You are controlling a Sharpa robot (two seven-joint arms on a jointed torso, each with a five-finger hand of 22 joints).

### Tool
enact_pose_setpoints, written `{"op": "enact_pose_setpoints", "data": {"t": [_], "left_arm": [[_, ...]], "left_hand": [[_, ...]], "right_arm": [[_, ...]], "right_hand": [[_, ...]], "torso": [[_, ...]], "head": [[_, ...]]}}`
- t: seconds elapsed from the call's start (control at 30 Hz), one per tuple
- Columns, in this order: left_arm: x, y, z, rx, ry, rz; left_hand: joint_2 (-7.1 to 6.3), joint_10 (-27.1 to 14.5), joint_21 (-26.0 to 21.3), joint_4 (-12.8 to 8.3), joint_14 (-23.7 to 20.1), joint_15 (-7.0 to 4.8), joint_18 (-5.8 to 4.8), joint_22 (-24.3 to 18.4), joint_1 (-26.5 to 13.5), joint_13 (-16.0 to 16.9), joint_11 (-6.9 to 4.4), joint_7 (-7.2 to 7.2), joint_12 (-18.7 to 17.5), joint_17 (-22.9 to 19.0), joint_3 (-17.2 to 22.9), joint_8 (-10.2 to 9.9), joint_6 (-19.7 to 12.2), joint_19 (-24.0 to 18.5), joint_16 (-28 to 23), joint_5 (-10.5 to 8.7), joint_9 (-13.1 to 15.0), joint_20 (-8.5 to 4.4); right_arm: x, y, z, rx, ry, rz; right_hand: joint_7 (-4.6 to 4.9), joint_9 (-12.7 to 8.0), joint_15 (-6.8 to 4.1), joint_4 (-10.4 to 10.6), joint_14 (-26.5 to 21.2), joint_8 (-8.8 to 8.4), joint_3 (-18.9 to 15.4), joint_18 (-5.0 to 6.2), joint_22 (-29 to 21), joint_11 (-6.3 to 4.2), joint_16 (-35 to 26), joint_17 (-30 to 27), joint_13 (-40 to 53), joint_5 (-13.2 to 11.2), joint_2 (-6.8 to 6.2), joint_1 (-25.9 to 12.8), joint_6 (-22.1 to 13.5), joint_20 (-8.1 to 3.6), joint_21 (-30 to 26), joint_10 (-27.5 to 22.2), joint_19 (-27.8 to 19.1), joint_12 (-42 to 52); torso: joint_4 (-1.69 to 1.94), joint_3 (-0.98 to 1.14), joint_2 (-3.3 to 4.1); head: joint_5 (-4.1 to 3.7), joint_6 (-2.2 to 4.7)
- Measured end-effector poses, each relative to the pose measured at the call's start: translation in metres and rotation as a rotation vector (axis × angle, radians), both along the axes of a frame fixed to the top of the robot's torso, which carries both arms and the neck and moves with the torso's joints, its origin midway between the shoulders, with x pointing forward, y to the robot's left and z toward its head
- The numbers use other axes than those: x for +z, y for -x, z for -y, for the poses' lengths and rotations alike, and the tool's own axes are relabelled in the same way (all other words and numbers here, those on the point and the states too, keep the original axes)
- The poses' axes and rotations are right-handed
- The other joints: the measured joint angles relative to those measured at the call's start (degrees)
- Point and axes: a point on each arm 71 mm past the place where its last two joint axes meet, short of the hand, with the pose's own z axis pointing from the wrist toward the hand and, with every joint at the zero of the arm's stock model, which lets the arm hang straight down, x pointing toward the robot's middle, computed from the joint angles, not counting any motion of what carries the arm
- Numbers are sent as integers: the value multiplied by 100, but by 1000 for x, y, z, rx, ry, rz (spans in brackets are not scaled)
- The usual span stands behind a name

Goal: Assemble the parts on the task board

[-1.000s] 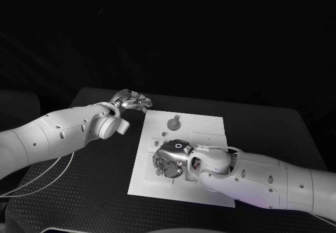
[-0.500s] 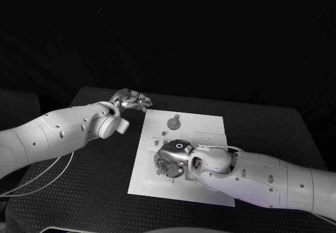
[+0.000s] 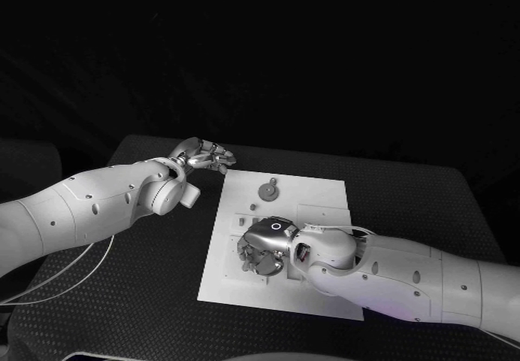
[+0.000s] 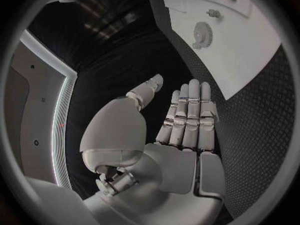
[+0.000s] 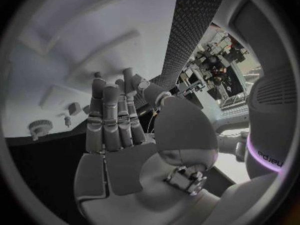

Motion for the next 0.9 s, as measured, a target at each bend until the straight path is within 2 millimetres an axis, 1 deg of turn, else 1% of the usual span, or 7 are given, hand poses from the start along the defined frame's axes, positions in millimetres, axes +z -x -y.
{"op": "enact_pose_setpoints", "data": {"t": [0.03, 0.17, 0.33, 0.37, 0.73, 0.8, 0.9], "left_arm": [[0, 0, 0, 0, 0, 0], [0, 0, 0, 0, 0, 0], [0, 0, 0, 0, 0, 0], [0, 0, 0, 0, 0, 0], [0, 0, 0, 0, 0, -1], [0, 0, 0, -1, 0, -1], [0, 0, 0, -1, 0, -1]], "left_hand": [[0, 0, 0, 0, 8, 8, 0, 0, 0, 0, 0, 0, 0, 0, 0, 0, 0, 0, 0, 0, 0, 0], [0, 0, 0, 0, 8, 8, 0, 0, 0, 0, 0, 0, 0, -1, 0, 0, 0, 0, 0, 0, 0, 0], [0, 0, 0, 0, 7, 7, 0, -5, 0, 0, 0, 0, 0, 5, 0, 0, 0, 0, -22, 0, 0, 0], [0, 0, 0, 0, 7, 7, 0, -5, 0, 0, 0, 0, 0, 5, 0, 0, 0, 0, -22, 0, 0, 0], [0, 0, 0, -1, 28, -14, 0, -5, 0, 1, 0, 1, 0, 16, 0, 0, 1, 0, -22, 0, 0, 0], [0, 0, 0, 0, 29, -14, 0, -5, 0, 1, 0, 2, 0, 16, 0, 0, 2, 0, -22, 0, 0, 0], [0, 0, 0, -1, 29, -14, 0, -4, 0, 1, 0, 2, 0, 16, 0, 0, 2, 0, -22, 0, 0, 0]], "right_arm": [[0, 0, 0, 0, -1, -1], [0, 0, 0, -3, -7, -6], [0, 0, 0, -2, -18, -11], [0, 0, 0, -2, -20, -12], [0, 0, -1, 0, -32, -30], [0, 1, -1, 0, -33, -31], [0, 1, -1, 0, -33, -34]], "right_hand": [[30, -1, 19, 1, -19, -34, 1, 0, 0, 24, 0, 0, -11, 0, -39, -39, -60, 0, 0, -65, 0, -43], [40, -14, 27, 8, -27, -49, -56, 7, 0, 41, 5, 8, -38, 2, -157, -158, -100, 0, 0, -96, 0, -58], [94, -32, 47, 8, -48, -111, -56, 14, 0, 41, 24, 8, -35, 8, -233, -234, -195, 5, 0, -96, -5, -81], [95, -33, 47, 8, -48, -111, -56, 14, 0, 41, 24, 8, -31, 8, -233, -233, -195, 22, 0, -96, -22, -81], [94, -32, 47, 23, -48, -111, -72, 13, 4, 41, 23, 13, -26, 9, -233, -233, -195, 22, 0, -96, -23, -81], [94, -32, 47, 23, -48, -111, -72, 13, 4, 41, 23, 13, -24, 9, -255, -256, -195, 22, 0, -96, -23, -81], [94, -32, 66, 23, -67, -111, -72, 13, 4, 41, 23, 13, -24, 9, -255, -256, -195, 22, 0, -96, -23, -81]], "torso": [[0, 0, 0], [3, 0, 0], [3, 0, 0], [3, 0, 0], [5, -2, -1], [5, -2, -1], [5, -2, -1]], "head": [[-1, 1], [-1, -1], [-28, -5], [-30, -5], [-28, -16], [-25, -18], [-22, -18]]}}
